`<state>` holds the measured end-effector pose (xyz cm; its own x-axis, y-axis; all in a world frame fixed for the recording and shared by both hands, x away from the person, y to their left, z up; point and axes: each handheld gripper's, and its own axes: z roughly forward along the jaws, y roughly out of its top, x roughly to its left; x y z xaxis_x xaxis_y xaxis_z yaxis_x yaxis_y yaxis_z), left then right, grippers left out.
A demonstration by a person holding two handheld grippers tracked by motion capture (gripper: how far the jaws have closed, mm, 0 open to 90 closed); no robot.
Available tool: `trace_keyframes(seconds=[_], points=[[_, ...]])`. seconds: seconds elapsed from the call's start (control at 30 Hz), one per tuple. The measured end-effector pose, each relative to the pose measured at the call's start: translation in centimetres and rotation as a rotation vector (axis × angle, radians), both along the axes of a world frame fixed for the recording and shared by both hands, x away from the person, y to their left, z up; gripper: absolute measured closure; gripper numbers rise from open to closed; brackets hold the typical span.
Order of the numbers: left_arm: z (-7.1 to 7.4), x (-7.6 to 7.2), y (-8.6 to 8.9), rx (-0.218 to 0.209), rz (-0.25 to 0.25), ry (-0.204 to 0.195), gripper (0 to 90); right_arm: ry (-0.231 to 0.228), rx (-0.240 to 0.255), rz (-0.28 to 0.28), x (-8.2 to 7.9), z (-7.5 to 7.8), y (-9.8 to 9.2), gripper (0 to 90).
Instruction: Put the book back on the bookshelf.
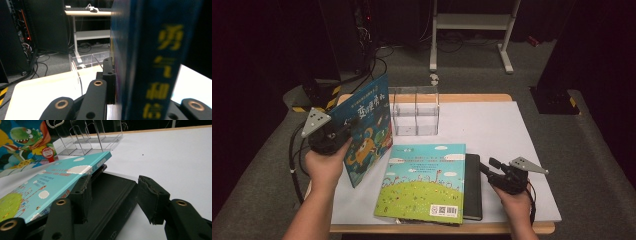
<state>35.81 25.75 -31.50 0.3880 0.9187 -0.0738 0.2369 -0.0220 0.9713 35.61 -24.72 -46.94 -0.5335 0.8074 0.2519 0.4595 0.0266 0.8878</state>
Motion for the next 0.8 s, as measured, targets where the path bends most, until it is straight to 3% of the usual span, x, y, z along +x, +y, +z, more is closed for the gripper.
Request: trace_keyframes(seconds=[0.17, 0.4, 0.8], points=[[0.2, 1.1, -0.4, -0.035, 0.027, -0.036, 82.6, -0.002, 0.008, -0.001, -0.1, 0.0, -0.2, 45.4], [1.1, 3.2, -1.2, -0.009, 0.081, -0.092, 82.6, -0.007, 0.014, -0.003, -0.1, 0.1, -0.3, 45.7], [0.8, 7.8, -2.2, 0.008, 0.157, -0.109, 82.6, -0.008, 0.024, -0.003, -0.1, 0.1, -0.6, 45.8]])
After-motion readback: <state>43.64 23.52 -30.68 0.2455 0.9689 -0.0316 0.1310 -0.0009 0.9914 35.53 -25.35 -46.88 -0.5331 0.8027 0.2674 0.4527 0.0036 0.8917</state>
